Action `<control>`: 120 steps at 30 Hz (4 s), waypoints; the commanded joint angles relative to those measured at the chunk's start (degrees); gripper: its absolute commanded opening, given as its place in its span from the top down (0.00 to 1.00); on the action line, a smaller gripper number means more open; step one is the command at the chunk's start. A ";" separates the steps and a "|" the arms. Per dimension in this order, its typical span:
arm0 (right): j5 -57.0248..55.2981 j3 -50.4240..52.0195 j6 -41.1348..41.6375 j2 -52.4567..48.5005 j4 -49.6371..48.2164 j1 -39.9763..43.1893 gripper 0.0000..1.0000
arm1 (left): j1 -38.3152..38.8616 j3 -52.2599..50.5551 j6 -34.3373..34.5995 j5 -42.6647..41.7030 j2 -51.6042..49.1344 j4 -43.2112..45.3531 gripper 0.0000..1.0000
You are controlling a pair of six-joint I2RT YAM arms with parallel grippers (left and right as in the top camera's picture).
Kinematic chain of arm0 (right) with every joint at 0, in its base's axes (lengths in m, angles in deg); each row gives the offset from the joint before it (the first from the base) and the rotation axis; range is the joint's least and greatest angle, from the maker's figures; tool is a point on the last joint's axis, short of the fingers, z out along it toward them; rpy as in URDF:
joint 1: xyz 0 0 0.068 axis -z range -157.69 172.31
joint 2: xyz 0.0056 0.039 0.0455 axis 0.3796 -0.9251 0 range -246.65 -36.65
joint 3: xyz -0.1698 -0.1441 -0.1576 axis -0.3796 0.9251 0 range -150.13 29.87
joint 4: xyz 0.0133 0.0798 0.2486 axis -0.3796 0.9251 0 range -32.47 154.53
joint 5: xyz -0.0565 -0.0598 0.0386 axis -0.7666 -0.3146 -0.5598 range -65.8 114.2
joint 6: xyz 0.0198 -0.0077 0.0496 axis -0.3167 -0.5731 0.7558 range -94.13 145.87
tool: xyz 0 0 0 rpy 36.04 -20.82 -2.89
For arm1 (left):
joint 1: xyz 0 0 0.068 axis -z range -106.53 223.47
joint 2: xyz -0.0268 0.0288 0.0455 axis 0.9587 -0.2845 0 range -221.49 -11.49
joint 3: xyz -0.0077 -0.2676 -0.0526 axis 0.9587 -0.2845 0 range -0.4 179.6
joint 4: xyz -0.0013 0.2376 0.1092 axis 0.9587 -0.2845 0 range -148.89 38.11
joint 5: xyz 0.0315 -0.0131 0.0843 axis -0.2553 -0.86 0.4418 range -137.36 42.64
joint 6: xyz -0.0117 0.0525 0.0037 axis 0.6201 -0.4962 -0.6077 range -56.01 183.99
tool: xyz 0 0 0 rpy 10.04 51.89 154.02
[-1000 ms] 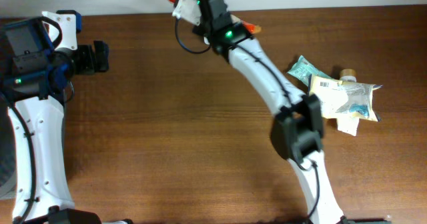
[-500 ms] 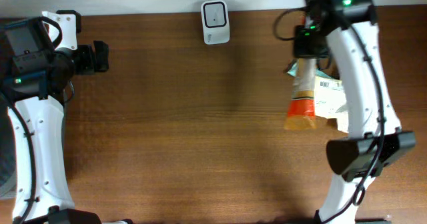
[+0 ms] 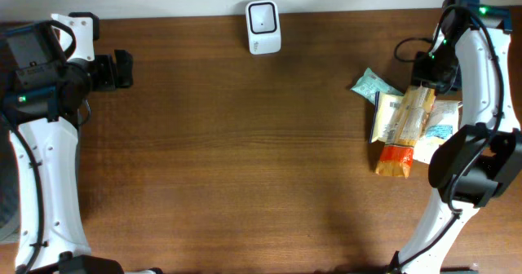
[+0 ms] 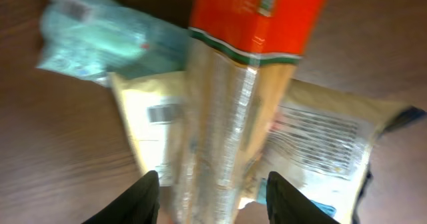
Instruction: Scan the item barcode
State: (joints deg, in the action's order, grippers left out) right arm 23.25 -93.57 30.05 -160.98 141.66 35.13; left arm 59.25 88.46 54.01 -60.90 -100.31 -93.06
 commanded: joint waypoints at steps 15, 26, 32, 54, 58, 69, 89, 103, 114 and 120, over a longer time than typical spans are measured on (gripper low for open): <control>19.85 -30.86 -10.86 20.57 13.16 -17.25 0.01 | -0.20 0.22 0.52 -0.66 0.70 -0.07 0.01; 3.43 -28.59 -4.28 26.69 9.68 -17.42 0.01 | -0.20 0.20 0.52 -0.63 0.70 -0.04 0.01; 1.07 -2.16 -6.16 40.15 -15.30 -17.25 0.01 | -0.20 0.20 0.52 -0.63 0.70 -0.07 0.01; 0.24 120.10 -6.93 119.54 -89.77 -17.27 0.01 | -0.20 0.20 0.52 -0.63 0.70 -0.07 0.01; 0.22 123.12 -6.95 123.49 -88.43 -17.27 0.01 | -0.17 0.20 0.52 -0.66 0.70 -0.04 0.01; 0.63 123.12 -6.73 124.13 -79.47 -17.31 0.01 | -0.17 0.20 0.52 -0.63 0.70 -0.04 0.01; 0.63 123.12 -6.73 124.13 -79.47 -17.31 0.01 | 0.20 -0.37 -0.20 8.35 9.22 -9.25 0.01; 0.61 123.12 -6.73 124.13 -79.47 -17.31 0.01 | 4.46 -56.15 0.22 9.09 58.73 29.14 0.01; 0.63 123.12 -6.73 124.13 -79.47 -17.31 0.02 | 5.60 -86.20 -2.14 11.87 85.26 50.99 0.01; 0.61 123.12 -6.73 124.13 -79.47 -17.31 0.01 | 8.59 -88.37 -5.14 16.57 88.54 43.76 0.01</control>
State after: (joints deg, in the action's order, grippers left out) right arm 24.01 29.07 23.12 -37.27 62.06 18.19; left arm 67.01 0.81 50.80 -47.00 -12.92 -46.15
